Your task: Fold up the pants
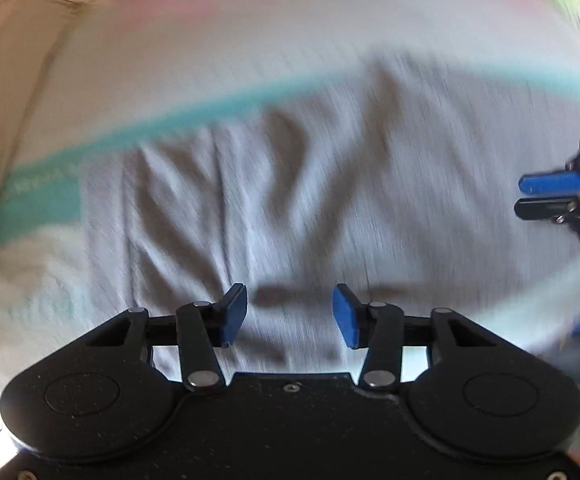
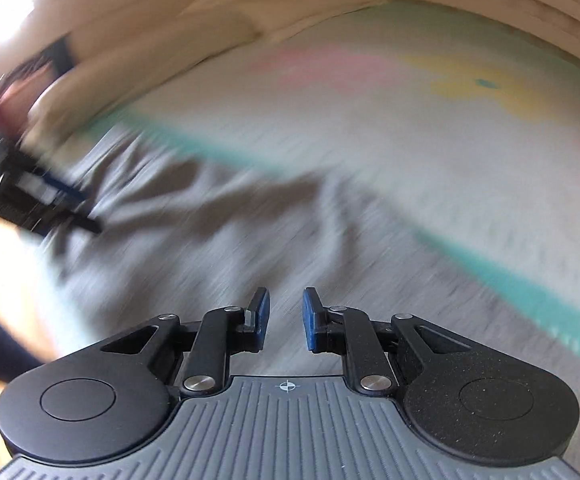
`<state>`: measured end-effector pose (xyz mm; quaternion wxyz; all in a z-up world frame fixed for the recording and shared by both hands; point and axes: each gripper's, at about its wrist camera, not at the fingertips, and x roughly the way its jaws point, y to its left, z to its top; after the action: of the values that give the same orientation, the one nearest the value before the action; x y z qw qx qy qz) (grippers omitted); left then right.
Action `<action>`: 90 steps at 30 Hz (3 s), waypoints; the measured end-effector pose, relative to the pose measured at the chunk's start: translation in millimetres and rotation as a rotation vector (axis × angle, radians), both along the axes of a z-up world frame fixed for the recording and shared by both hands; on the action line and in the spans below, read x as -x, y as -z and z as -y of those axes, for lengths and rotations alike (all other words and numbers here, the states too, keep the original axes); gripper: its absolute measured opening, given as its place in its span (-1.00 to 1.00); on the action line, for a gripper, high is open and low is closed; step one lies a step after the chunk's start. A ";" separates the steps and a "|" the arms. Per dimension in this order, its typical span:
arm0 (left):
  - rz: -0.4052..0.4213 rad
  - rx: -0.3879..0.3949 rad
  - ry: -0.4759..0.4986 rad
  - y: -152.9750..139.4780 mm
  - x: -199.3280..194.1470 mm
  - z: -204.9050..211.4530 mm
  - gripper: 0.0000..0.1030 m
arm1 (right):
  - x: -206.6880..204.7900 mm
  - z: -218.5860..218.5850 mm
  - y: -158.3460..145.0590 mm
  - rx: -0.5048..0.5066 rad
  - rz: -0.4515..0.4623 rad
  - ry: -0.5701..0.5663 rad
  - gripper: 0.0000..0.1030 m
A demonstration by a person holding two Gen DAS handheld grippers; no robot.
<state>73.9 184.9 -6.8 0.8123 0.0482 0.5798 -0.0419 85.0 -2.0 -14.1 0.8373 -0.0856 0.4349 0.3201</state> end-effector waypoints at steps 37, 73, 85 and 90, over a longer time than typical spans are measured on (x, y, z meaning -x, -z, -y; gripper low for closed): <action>0.185 0.065 0.351 -15.8 -33.7 239.7 0.13 | 68.4 459.3 -4.2 -0.174 -0.201 1.359 -0.61; 0.249 0.056 0.826 36.9 36.8 341.7 0.21 | 96.2 479.1 -6.7 -0.302 -0.188 1.441 -0.90; 0.206 0.109 0.889 39.3 33.7 343.4 -0.89 | 95.7 477.9 -8.3 -0.290 -0.175 1.428 -0.90; 0.156 0.205 0.831 34.2 19.8 332.9 -0.91 | 99.2 480.3 -9.8 -0.301 -0.179 1.432 -0.90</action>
<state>54.1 -148.0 -41.0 0.7684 0.1996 0.4407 -0.4189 -14.2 -482.3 -4.3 0.8051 0.3617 0.4024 -0.2433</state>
